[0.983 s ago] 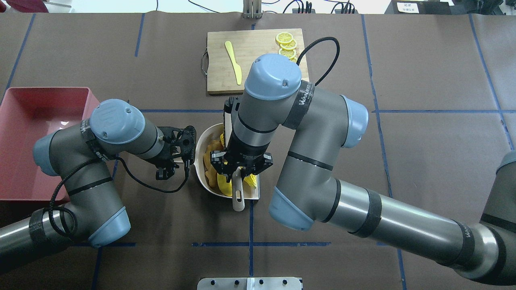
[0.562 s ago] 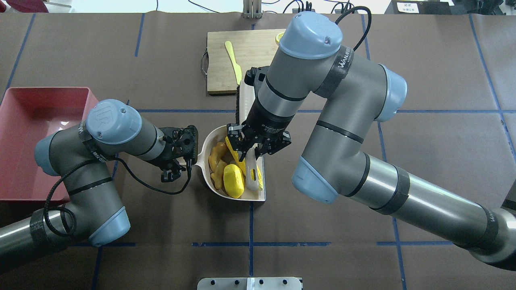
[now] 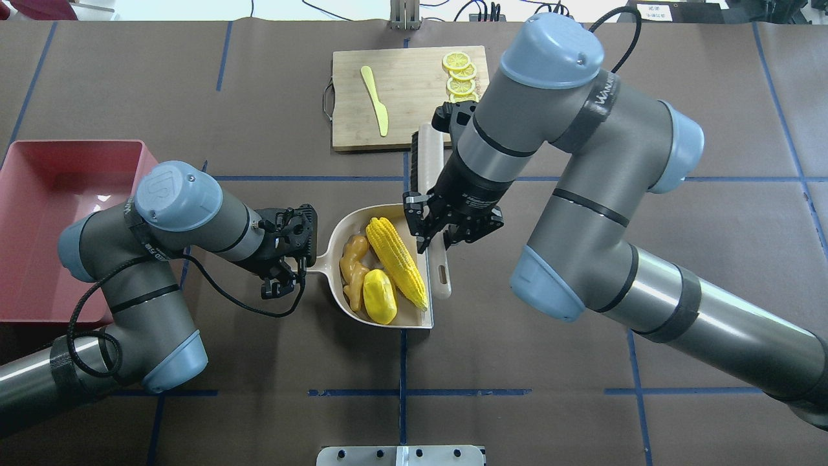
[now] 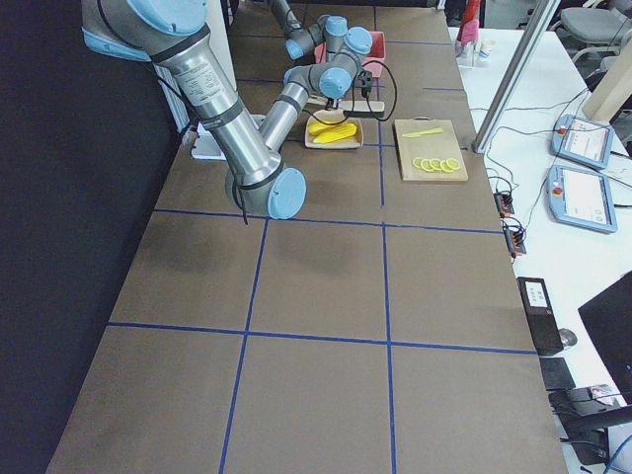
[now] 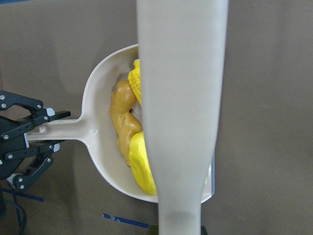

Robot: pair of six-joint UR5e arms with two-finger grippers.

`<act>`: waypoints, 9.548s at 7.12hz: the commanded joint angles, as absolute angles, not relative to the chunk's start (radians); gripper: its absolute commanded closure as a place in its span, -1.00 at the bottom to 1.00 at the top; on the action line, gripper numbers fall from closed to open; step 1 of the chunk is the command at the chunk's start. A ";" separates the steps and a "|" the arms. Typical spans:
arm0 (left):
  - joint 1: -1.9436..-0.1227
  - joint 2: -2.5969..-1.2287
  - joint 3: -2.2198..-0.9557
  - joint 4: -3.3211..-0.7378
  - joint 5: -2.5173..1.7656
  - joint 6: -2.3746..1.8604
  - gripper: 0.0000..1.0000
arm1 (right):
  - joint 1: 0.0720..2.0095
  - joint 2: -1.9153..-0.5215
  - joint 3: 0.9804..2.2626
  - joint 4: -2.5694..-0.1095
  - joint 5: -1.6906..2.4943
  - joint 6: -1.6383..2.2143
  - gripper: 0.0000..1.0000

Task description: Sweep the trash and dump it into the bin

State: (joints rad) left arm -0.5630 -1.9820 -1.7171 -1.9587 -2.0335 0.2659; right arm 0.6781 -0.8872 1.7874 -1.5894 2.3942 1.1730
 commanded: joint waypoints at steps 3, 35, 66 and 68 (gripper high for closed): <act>-0.581 -1.980 -1.717 -2.038 -2.152 0.212 1.00 | 0.719 -0.992 1.845 -1.594 2.393 1.131 1.00; -1.137 -1.483 -2.026 -2.396 -2.480 -0.064 1.00 | 0.882 -1.758 1.954 -1.591 2.263 0.652 0.96; -1.413 -0.988 -1.999 -2.451 -1.970 0.522 0.97 | 1.160 -1.773 2.082 -1.591 2.289 0.663 -1.00; -1.376 -0.991 -2.008 -2.450 -1.948 0.541 0.97 | 1.210 -1.766 2.085 -1.585 2.287 0.650 -1.00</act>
State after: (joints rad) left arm -1.3994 -0.9893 -2.0036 -2.4515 -1.9693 0.5284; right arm 1.1813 -1.7707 2.0826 -1.5882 2.2879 0.6559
